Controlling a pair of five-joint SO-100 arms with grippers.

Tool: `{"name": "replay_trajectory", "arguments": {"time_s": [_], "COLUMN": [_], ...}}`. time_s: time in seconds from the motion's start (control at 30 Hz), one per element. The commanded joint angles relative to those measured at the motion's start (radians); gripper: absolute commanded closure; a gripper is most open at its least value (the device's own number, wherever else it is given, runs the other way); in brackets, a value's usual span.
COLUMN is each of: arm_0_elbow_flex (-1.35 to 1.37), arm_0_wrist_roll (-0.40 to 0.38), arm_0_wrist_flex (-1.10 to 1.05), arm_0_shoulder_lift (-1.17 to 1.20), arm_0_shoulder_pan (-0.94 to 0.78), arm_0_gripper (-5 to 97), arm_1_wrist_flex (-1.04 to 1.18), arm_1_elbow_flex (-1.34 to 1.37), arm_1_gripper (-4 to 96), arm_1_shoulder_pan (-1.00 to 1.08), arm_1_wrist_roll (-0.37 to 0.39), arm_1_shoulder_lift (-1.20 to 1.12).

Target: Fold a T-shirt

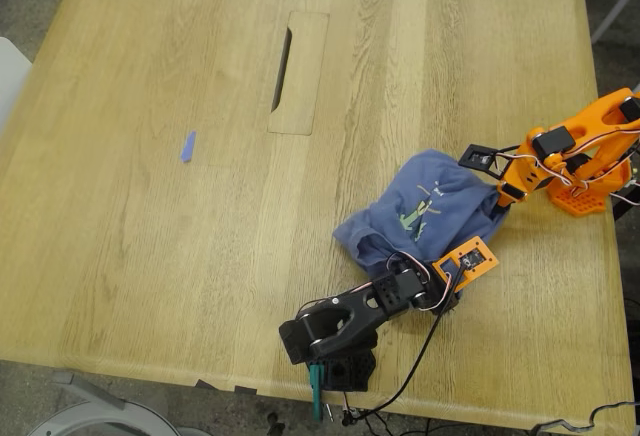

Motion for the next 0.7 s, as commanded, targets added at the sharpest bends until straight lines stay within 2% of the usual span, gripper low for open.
{"name": "replay_trajectory", "arguments": {"time_s": [0.0,0.1,0.17,0.3,0.4,0.53,0.67], "arm_0_elbow_flex": [-0.002,0.006,0.003,-0.012,-0.051,-0.066,-0.060], "arm_0_wrist_roll": [-0.052,-0.163,-0.204,-0.282,-0.383,-0.440,-0.541], "arm_0_wrist_flex": [-0.034,-0.041,-0.040,-0.040,-0.040,-0.040,-0.023], "arm_0_shoulder_lift": [0.072,0.117,0.135,0.152,0.158,0.172,0.196], "arm_0_shoulder_pan": [-0.005,0.005,0.008,0.009,0.012,0.014,0.021], "arm_0_gripper": [52,39,33,25,21,15,8], "arm_1_wrist_flex": [-0.018,-0.021,-0.002,0.029,0.054,0.071,0.091], "arm_1_elbow_flex": [-0.005,-0.011,-0.029,-0.069,-0.106,-0.132,-0.144], "arm_1_gripper": [63.6,54.5,54.0,53.6,53.7,53.5,50.7], "arm_1_shoulder_pan": [-0.003,-0.014,-0.011,-0.003,0.000,-0.008,-0.017], "arm_1_wrist_roll": [0.032,0.066,0.071,0.072,0.069,0.072,0.074], "arm_1_shoulder_lift": [0.025,0.041,0.043,0.043,0.040,0.040,0.044]}}
